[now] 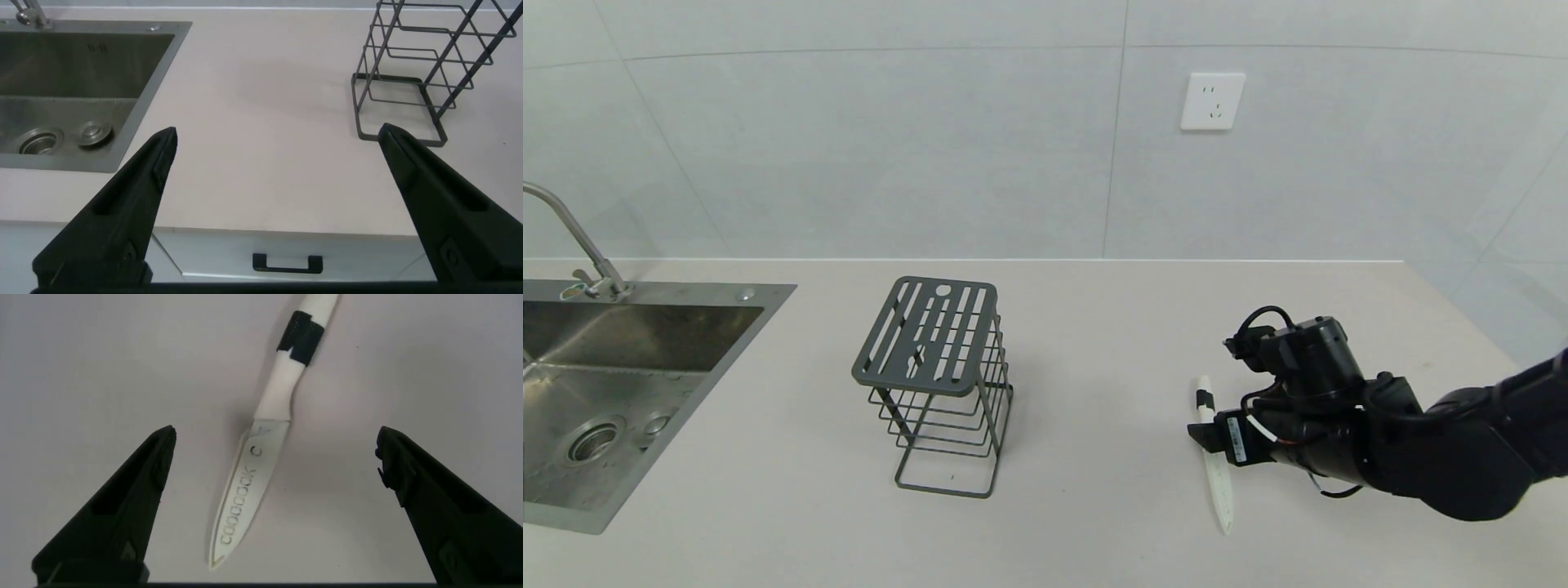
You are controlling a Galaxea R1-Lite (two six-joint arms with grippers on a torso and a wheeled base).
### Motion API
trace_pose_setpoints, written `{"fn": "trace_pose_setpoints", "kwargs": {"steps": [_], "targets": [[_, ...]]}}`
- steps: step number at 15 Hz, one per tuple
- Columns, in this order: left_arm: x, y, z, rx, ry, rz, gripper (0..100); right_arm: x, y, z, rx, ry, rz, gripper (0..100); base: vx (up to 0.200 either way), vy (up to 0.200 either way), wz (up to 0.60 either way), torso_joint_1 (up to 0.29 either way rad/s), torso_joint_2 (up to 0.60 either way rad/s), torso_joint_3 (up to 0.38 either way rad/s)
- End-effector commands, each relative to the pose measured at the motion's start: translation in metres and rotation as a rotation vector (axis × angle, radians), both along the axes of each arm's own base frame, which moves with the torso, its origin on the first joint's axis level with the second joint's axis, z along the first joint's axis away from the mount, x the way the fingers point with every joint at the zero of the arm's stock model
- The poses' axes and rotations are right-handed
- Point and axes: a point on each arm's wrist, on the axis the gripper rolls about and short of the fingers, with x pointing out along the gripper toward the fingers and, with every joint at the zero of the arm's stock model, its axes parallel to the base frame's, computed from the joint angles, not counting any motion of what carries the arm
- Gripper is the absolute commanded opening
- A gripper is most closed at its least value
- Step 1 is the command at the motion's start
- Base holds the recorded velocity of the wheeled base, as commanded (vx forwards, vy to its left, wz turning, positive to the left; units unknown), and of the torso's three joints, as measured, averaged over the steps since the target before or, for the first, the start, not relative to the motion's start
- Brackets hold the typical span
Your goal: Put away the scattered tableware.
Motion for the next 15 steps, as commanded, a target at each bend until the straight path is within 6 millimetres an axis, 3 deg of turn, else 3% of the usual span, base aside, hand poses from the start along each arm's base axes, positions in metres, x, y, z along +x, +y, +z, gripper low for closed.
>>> {"fn": "trace_pose_setpoints", "kwargs": {"steps": [1, 8, 15], "targets": [[0.000, 0.000, 0.000, 0.000, 0.002, 0.001, 100, 0.009, 0.005, -0.013, -0.008, 0.028, -0.017, 100, 0.000, 0.000, 0.00, 0.000, 0.00, 0.000], [0.000, 0.000, 0.000, 0.008, 0.002, 0.000, 100, 0.018, 0.017, -0.029, -0.027, 0.057, -0.003, 100, 0.000, 0.000, 0.00, 0.000, 0.00, 0.000], [0.000, 0.000, 0.000, 0.011, 0.002, -0.002, 100, 0.021, 0.018, -0.032, -0.037, 0.054, -0.014, 100, 0.000, 0.000, 0.00, 0.000, 0.00, 0.000]]}}
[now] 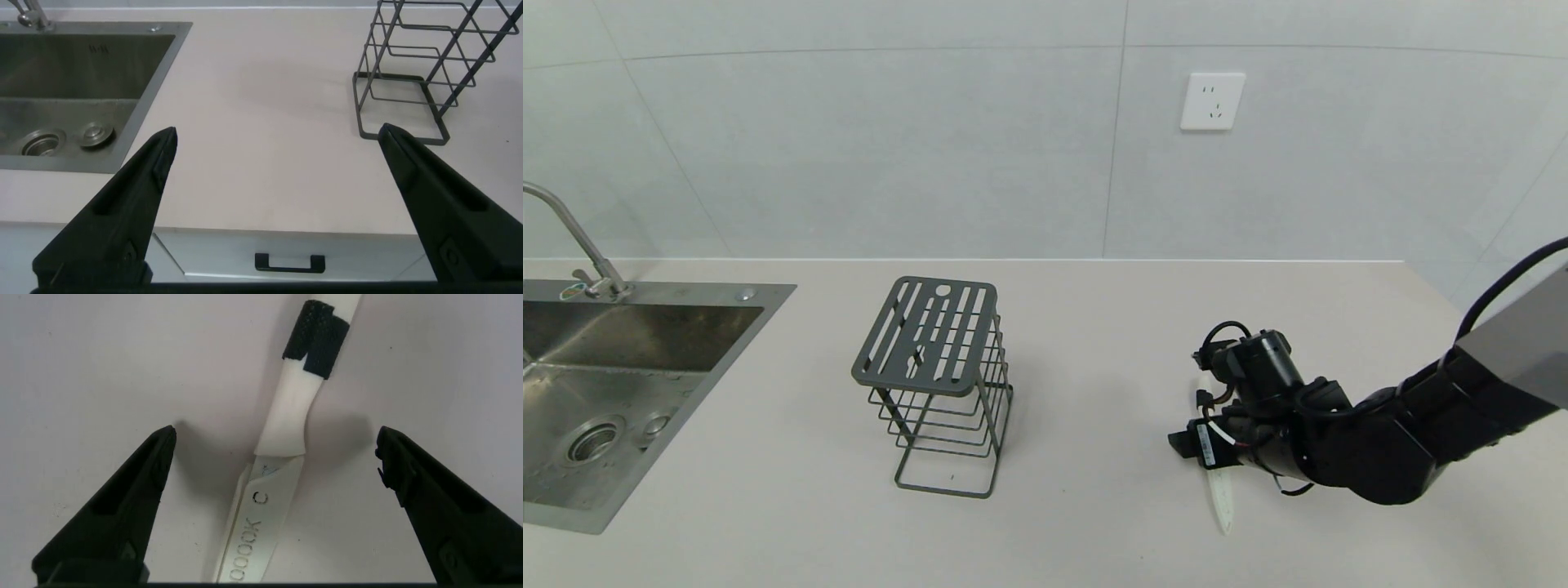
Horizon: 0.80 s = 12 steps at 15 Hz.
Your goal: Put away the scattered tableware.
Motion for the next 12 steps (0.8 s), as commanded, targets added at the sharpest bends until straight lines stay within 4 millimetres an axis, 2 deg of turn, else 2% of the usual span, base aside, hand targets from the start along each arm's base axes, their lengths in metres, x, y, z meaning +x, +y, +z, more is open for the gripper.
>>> {"fn": "trace_pose_setpoints", "kwargs": {"steps": [1, 2, 3, 10, 11, 12], "targets": [[0.000, 0.000, 0.000, 0.000, 0.001, 0.000, 100, 0.000, 0.000, 0.000, 0.001, 0.001, 0.002, 100, 0.000, 0.000, 0.00, 0.000, 0.00, 0.000], [0.000, 0.000, 0.000, 0.000, 0.001, 0.000, 100, -0.001, -0.001, -0.001, -0.001, 0.007, 0.002, 100, 0.000, 0.000, 0.00, 0.000, 0.00, 0.000], [0.000, 0.000, 0.000, 0.002, 0.001, 0.000, 100, -0.001, -0.002, -0.004, -0.003, 0.018, -0.001, 0, 0.000, 0.000, 0.00, 0.000, 0.00, 0.000], [0.000, 0.000, 0.000, -0.007, 0.000, 0.000, 100, -0.003, -0.002, -0.006, 0.021, 0.033, -0.036, 0, 0.000, 0.000, 0.00, 0.000, 0.00, 0.000], [0.000, 0.000, 0.000, -0.010, 0.000, 0.000, 100, -0.001, -0.001, -0.001, 0.031, 0.011, -0.034, 0, 0.000, 0.000, 0.00, 0.000, 0.00, 0.000], [0.000, 0.000, 0.000, -0.012, -0.002, 0.000, 100, -0.001, -0.001, 0.013, 0.050, -0.028, -0.030, 0, 0.000, 0.000, 0.00, 0.000, 0.00, 0.000]]}}
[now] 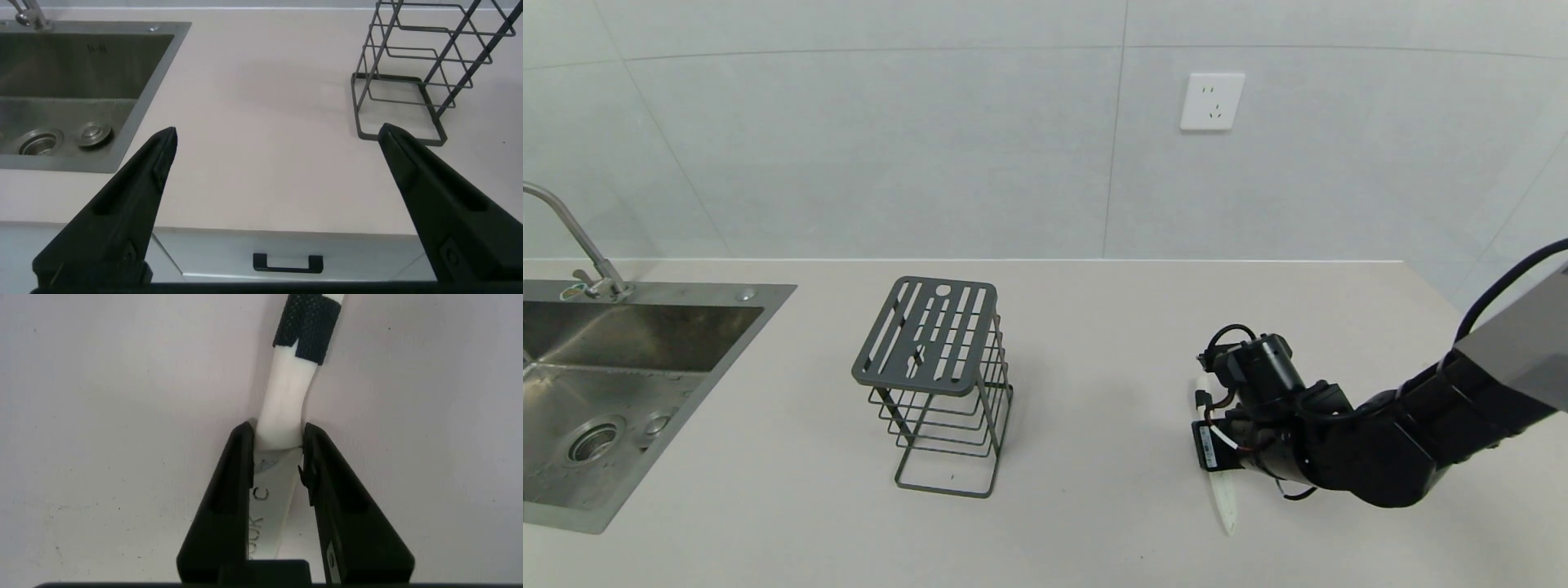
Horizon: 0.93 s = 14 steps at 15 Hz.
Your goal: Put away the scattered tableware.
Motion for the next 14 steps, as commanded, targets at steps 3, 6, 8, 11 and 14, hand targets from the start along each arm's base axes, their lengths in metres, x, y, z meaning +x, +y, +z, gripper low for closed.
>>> {"fn": "trace_pose_setpoints", "kwargs": {"steps": [3, 6, 8, 11, 14], "targets": [[0.000, 0.000, 0.000, 0.003, 0.002, -0.001, 100, -0.007, -0.004, 0.055, 0.086, -0.157, 0.003, 0, 0.000, 0.000, 0.00, 0.000, 0.00, 0.000], [0.000, 0.000, 0.000, 0.001, 0.002, 0.002, 100, -0.023, -0.012, 0.082, 0.142, -0.242, -0.002, 0, 0.000, 0.000, 0.00, 0.000, 0.00, 0.000], [0.000, 0.000, 0.000, -0.004, 0.002, -0.018, 100, -0.035, -0.022, 0.096, 0.192, -0.329, -0.007, 0, 0.000, 0.000, 0.00, 0.000, 0.00, 0.000], [0.000, -0.002, 0.000, 0.001, -0.003, -0.064, 100, -0.056, -0.036, 0.109, 0.242, -0.408, 0.003, 0, 0.000, 0.000, 0.00, 0.000, 0.00, 0.000], [0.000, -0.002, 0.004, 0.005, -0.041, -0.065, 100, -0.069, -0.046, 0.129, 0.310, -0.522, 0.009, 0, 0.000, 0.000, 0.00, 0.000, 0.00, 0.000]]}}
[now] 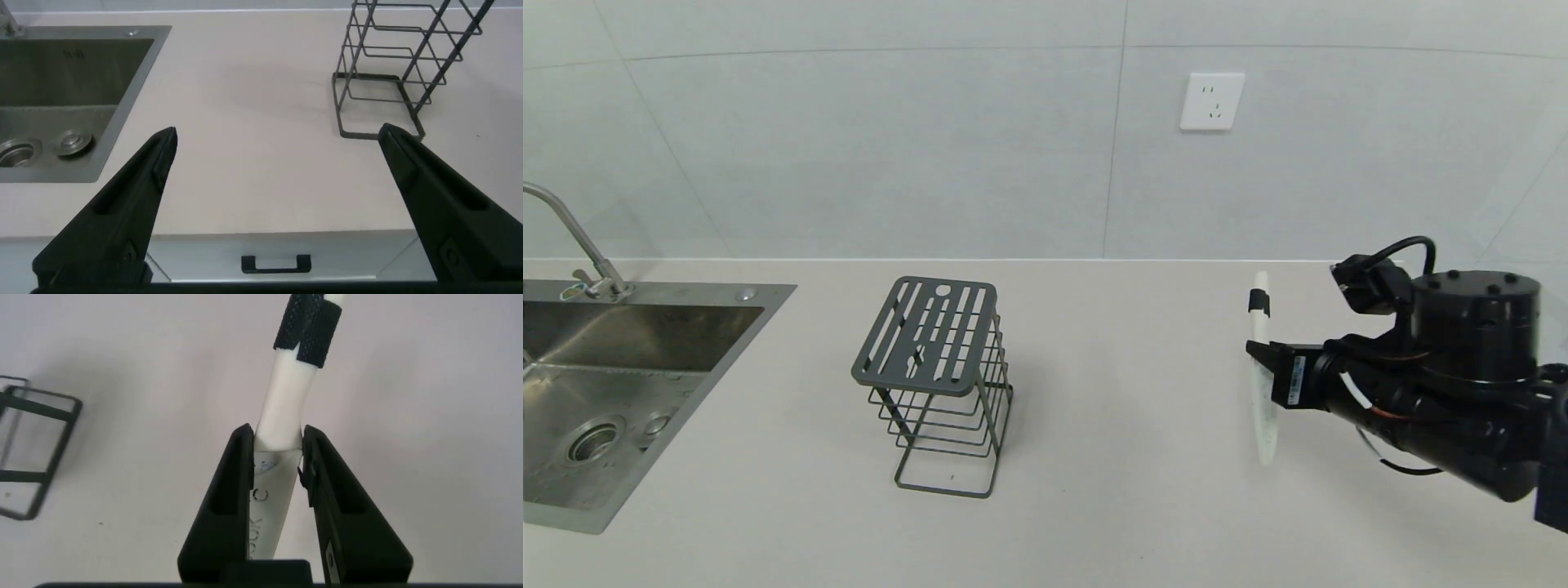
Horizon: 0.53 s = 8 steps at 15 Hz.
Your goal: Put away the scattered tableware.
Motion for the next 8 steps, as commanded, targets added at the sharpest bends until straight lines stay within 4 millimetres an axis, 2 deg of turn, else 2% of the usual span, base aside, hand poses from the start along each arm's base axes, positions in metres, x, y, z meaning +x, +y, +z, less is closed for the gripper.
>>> {"fn": "trace_pose_setpoints", "kwargs": {"steps": [1, 3, 4, 6, 7, 8], "targets": [[0.000, 0.000, 0.007, 0.004, -0.067, -0.002, 100, -0.018, -0.012, 0.024, 0.064, -0.109, 0.015, 0, 0.000, 0.000, 0.00, 0.000, 0.00, 0.000], [-0.003, 0.000, 0.021, 0.032, -0.210, -0.001, 100, -0.022, -0.022, 0.033, 0.047, -0.181, 0.034, 0, 0.000, 0.000, 0.00, 0.000, 0.00, 0.000], [-0.003, -0.001, 0.023, 0.046, -0.226, -0.033, 100, -0.024, -0.035, 0.041, -0.011, -0.263, 0.044, 0, 0.000, 0.000, 0.00, 0.000, 0.00, 0.000], [-0.004, -0.003, 0.025, 0.059, -0.226, -0.141, 100, -0.028, -0.039, 0.049, -0.050, -0.328, 0.095, 0, 0.000, 0.000, 0.00, 0.000, 0.00, 0.000], [-0.006, -0.006, 0.041, 0.074, -0.231, -0.260, 100, -0.035, -0.039, 0.057, -0.070, -0.367, 0.133, 0, 0.000, 0.000, 0.00, 0.000, 0.00, 0.000], [0.002, -0.007, 0.057, 0.075, -0.179, -0.312, 100, -0.034, -0.037, 0.062, -0.096, -0.387, 0.150, 0, 0.000, 0.000, 0.00, 0.000, 0.00, 0.000]]}}
